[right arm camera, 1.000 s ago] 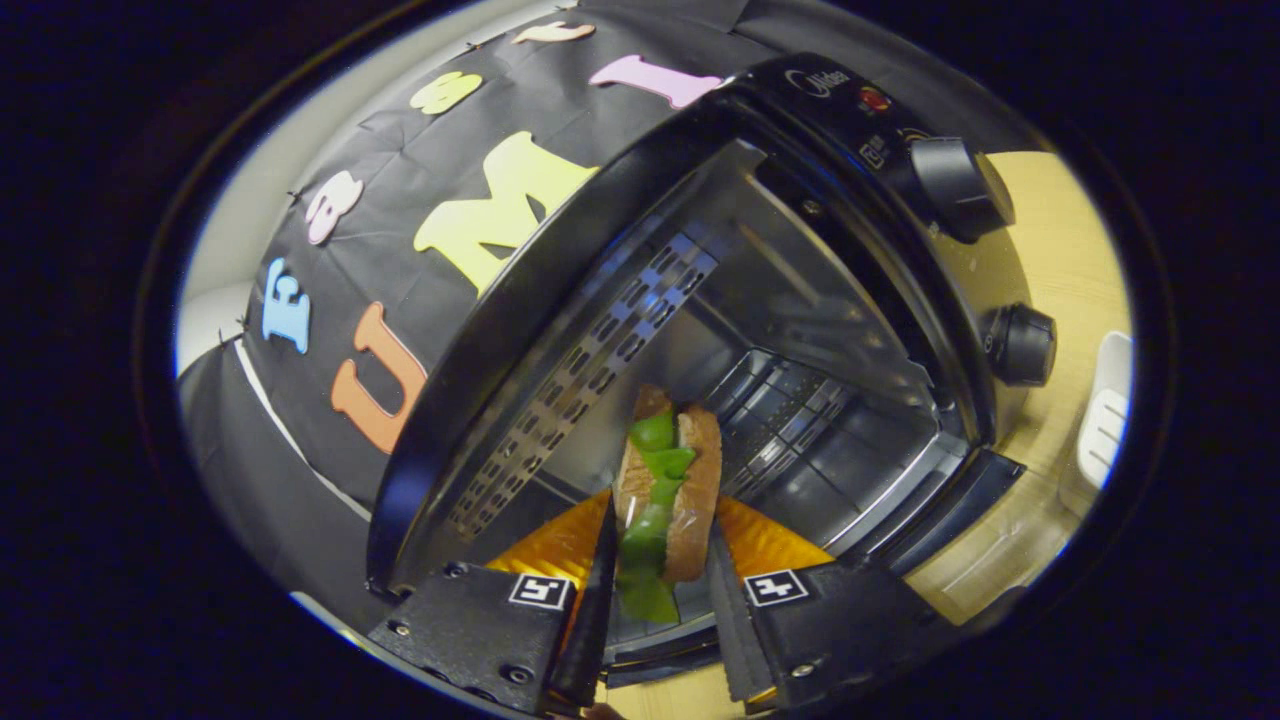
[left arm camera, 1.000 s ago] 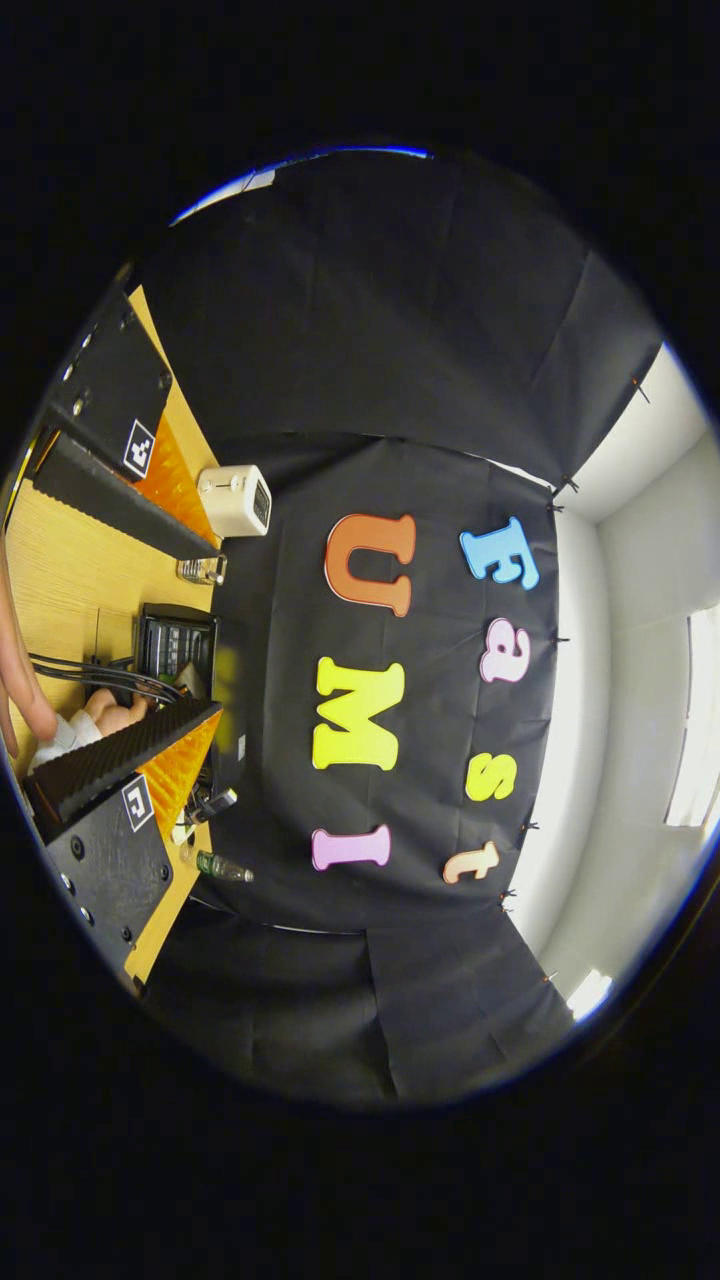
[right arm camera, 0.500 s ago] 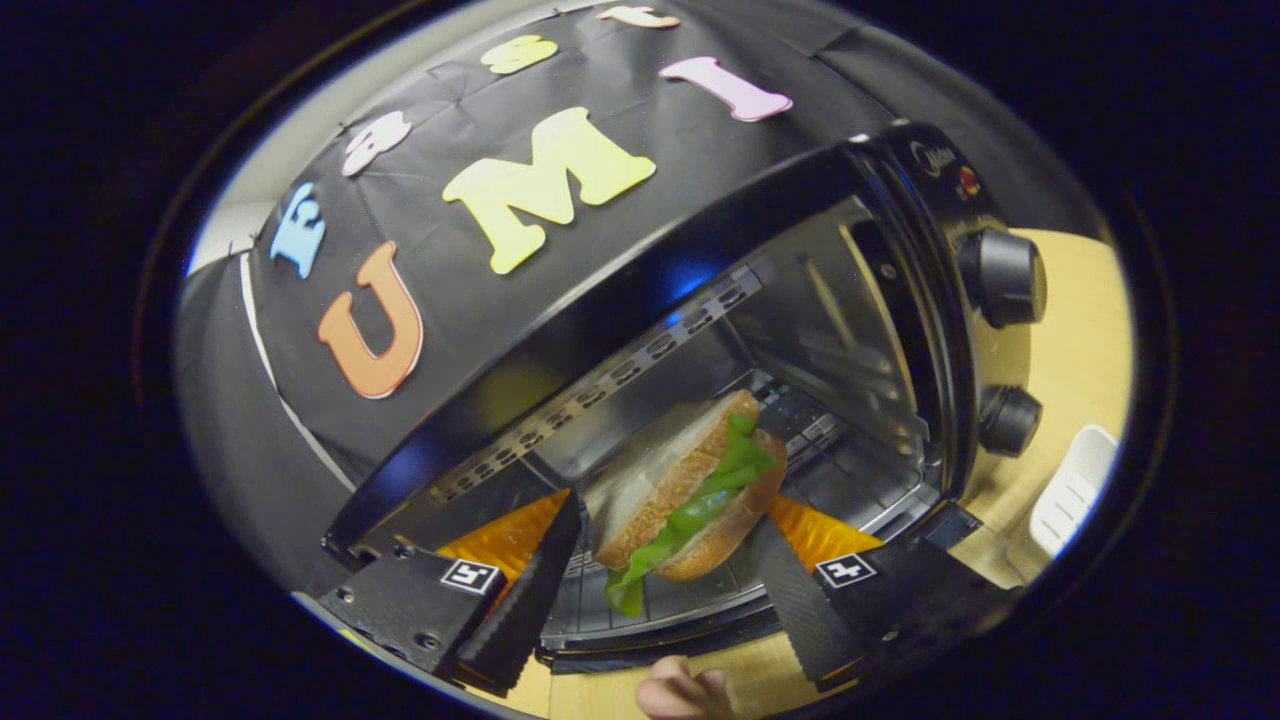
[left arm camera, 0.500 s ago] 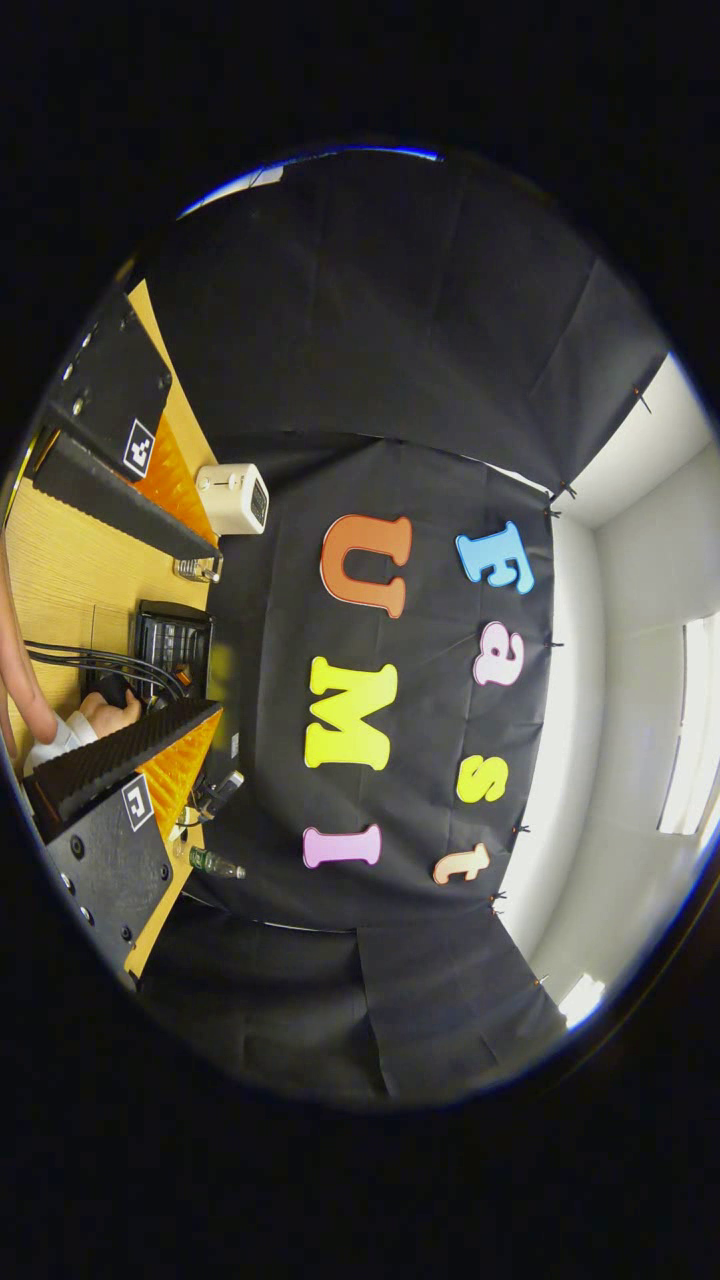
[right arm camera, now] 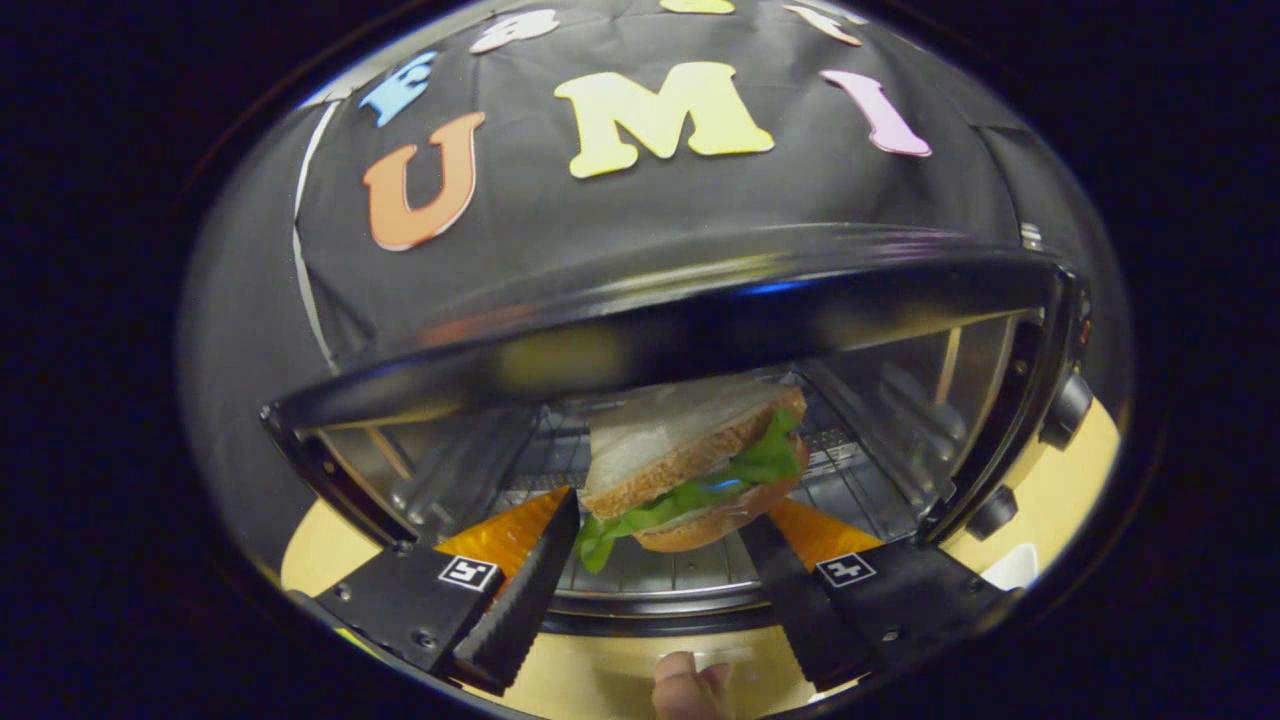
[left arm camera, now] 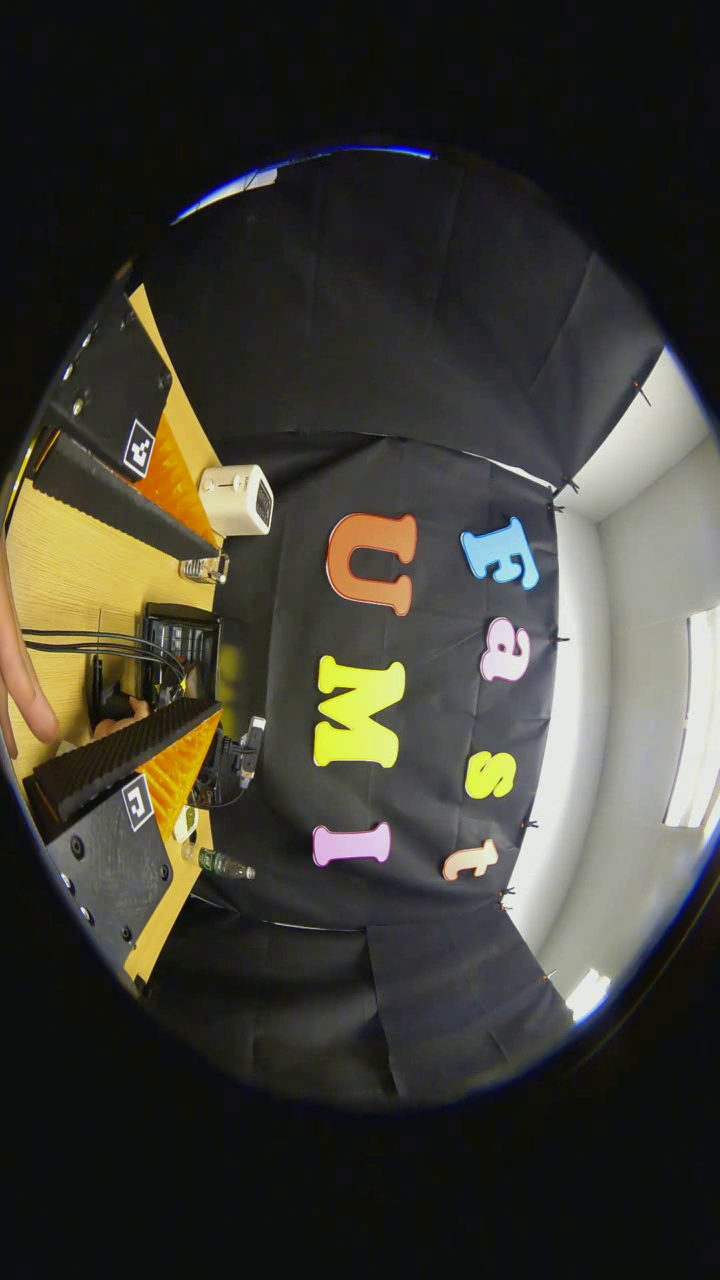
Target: Open the electric oven with the left hand, put the food in, and close the electric oven.
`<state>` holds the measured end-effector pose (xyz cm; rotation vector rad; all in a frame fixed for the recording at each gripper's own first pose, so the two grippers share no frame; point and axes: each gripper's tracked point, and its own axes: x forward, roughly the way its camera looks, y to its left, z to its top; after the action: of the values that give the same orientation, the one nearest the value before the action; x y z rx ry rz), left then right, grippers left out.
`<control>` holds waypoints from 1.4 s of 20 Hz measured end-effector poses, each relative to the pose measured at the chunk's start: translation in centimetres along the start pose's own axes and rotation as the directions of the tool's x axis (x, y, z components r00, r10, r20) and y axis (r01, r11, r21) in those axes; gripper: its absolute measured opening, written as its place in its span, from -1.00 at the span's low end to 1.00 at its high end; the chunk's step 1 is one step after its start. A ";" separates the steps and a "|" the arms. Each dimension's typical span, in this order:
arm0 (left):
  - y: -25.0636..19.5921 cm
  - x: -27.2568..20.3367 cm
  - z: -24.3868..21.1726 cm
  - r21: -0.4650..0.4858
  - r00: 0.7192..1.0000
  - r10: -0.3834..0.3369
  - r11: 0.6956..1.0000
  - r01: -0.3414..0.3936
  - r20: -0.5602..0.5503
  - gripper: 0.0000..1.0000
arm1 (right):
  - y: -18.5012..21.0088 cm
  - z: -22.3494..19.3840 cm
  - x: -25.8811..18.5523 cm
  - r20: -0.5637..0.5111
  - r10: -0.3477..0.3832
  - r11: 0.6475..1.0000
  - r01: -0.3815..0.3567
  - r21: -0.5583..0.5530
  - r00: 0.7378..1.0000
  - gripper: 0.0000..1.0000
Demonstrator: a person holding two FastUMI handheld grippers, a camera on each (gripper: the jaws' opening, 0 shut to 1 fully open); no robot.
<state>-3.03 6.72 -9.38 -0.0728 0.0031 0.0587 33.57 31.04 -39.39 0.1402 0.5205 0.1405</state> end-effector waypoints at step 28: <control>1.8 3.7 -5.6 0.038 0.988 0.039 0.999 -0.033 -0.148 0.84 | -0.6 6.5 -26.9 0.095 0.210 0.961 -0.188 -0.203 0.973 1.00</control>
<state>0.50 8.30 -15.09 -0.0411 0.1546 0.0892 13.80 25.23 -20.83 0.0102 0.3736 0.3766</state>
